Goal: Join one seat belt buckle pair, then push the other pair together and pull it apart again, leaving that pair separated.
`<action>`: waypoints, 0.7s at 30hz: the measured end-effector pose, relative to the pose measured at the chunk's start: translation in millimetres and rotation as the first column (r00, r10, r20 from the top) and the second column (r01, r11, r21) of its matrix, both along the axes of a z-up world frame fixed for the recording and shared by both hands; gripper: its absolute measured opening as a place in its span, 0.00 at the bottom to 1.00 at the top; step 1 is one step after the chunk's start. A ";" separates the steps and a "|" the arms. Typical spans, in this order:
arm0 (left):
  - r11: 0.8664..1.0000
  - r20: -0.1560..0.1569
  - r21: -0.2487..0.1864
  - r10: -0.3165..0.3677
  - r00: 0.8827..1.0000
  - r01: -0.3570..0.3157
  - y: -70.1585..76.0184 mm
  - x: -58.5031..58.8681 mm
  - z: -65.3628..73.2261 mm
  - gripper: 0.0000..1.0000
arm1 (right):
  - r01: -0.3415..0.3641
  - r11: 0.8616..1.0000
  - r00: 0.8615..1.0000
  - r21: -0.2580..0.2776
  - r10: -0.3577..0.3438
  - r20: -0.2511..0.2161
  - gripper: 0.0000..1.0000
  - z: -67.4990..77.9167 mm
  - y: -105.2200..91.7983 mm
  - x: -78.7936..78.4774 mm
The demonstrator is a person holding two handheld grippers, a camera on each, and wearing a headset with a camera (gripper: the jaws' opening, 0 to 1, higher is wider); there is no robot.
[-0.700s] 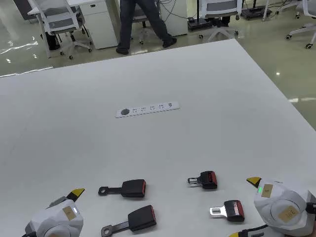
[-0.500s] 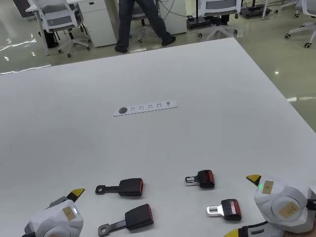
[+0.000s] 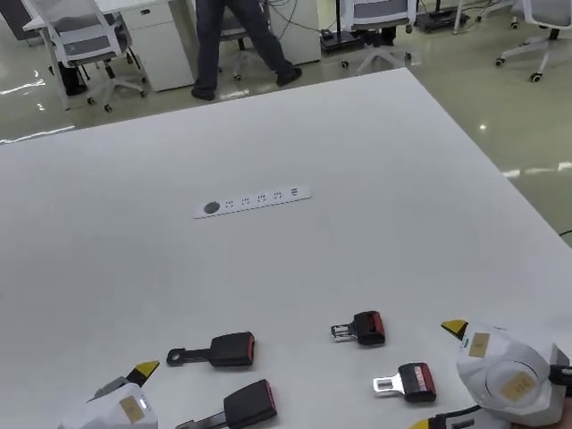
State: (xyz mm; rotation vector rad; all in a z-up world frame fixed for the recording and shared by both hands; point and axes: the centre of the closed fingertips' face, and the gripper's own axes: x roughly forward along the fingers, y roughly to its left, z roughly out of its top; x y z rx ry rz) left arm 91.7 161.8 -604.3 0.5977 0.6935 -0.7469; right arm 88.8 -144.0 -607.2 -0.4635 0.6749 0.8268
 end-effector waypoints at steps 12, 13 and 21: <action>1.000 0.011 -0.001 -0.013 1.000 0.013 -7.6 5.4 -0.3 1.00 | 0.025 1.000 1.000 -0.007 -0.025 0.008 0.93 4.5 -8.3 1.3; 1.000 0.009 -0.004 -0.010 1.000 0.010 -7.7 5.6 -0.2 1.00 | 0.024 1.000 1.000 -0.007 -0.024 0.010 0.93 5.3 -8.3 0.4; 1.000 0.011 -0.010 -0.012 1.000 0.013 -7.3 4.8 1.5 1.00 | 0.036 0.999 0.999 0.000 -0.036 0.012 0.91 5.5 -6.0 -0.6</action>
